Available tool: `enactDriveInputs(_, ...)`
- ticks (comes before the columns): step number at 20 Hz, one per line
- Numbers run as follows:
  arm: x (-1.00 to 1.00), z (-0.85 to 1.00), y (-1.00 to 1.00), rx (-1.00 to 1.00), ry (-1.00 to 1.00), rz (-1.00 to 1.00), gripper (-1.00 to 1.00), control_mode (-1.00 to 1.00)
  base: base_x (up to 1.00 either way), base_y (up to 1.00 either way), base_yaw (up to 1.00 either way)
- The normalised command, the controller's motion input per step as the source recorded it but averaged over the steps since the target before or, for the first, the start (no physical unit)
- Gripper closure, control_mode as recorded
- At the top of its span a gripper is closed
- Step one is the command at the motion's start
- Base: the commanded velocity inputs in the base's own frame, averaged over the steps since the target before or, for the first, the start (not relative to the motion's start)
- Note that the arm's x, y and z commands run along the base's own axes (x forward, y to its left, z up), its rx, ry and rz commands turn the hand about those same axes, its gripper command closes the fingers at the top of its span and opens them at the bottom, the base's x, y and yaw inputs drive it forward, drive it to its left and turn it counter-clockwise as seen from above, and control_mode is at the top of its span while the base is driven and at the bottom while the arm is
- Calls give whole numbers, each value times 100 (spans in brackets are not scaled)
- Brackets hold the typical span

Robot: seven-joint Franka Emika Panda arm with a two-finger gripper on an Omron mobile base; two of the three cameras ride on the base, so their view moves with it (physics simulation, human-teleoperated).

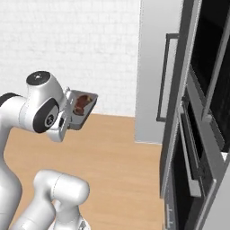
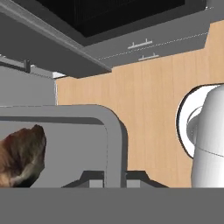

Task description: Take the meat container that has the steak and place it on the second highest rack of the freezer. Then take the vegetable container that has the sweet potato and tomato and place it on the highest rack of the freezer.

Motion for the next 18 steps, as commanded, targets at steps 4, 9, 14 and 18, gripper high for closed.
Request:
enactDriveInputs(4,0,0,0,0,0,0,100,100,100,9,-1)
enactDriveInputs(9,0,0,0,0,0,0,100,100,89,6,-6)
enactDriveInputs(14,0,0,0,0,0,0,100,100,62,12,-21)
enactDriveInputs(18,0,0,0,0,0,0,100,100,47,15,-42)
